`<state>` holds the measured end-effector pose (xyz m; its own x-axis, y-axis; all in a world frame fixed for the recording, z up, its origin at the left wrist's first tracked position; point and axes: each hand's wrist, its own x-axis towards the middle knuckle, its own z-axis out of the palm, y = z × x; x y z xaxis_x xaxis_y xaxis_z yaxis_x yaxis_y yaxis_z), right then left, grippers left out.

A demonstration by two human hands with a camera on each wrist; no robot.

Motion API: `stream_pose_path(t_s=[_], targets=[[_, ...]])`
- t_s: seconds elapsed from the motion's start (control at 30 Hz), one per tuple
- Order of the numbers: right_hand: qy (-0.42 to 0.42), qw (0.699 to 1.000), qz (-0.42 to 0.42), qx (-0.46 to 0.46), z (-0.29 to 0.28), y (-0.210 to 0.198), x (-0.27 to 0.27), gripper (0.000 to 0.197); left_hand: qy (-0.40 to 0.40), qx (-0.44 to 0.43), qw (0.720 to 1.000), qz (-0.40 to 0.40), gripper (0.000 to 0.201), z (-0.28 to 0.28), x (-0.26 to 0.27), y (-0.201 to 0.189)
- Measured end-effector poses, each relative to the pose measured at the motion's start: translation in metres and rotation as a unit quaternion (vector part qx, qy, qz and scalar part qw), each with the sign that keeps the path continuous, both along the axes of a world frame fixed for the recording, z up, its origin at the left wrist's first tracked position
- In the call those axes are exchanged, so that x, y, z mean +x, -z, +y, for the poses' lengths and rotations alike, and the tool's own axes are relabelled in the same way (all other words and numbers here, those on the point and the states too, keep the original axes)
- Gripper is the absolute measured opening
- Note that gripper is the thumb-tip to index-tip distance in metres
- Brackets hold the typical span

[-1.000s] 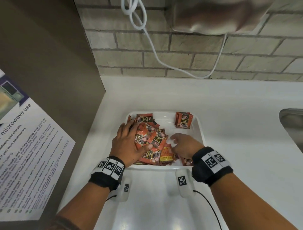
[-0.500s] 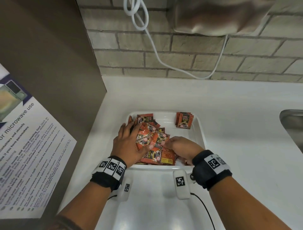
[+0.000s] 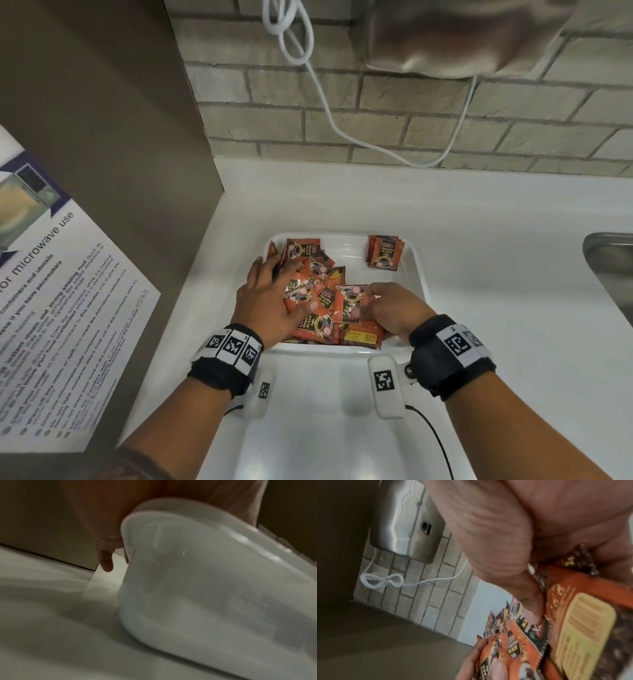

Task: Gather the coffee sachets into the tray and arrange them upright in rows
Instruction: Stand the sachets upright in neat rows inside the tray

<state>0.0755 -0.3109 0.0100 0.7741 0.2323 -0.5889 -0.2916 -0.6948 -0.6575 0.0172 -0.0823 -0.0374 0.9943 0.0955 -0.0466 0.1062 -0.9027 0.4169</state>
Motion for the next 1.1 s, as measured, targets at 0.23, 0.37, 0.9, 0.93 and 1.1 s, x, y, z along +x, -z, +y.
stream_pose_path(t_s=[0.23,0.37,0.9,0.93,1.1], targets=[[0.010,0.996,-0.086,-0.024,-0.020,-0.004,0.013,0.026,0.003,0.013,1.000,-0.008,0.087,0.003,0.001,0.002],[0.048,0.993,-0.107,-0.004,-0.032,-0.009,0.021,0.028,0.011,0.029,0.999,-0.011,0.086,0.002,0.000,-0.006],[-0.173,0.947,-0.110,-0.249,-0.009,-0.001,0.008,0.034,0.037,0.042,0.998,-0.002,0.090,-0.005,-0.001,-0.008],[-0.175,0.946,-0.109,-0.251,-0.007,-0.001,0.007,0.034,0.036,0.038,0.999,-0.006,0.090,-0.006,-0.002,-0.007],[-0.179,0.941,-0.111,-0.264,-0.007,0.002,0.007,0.033,0.022,0.013,1.000,0.005,0.096,-0.005,-0.002,-0.010]])
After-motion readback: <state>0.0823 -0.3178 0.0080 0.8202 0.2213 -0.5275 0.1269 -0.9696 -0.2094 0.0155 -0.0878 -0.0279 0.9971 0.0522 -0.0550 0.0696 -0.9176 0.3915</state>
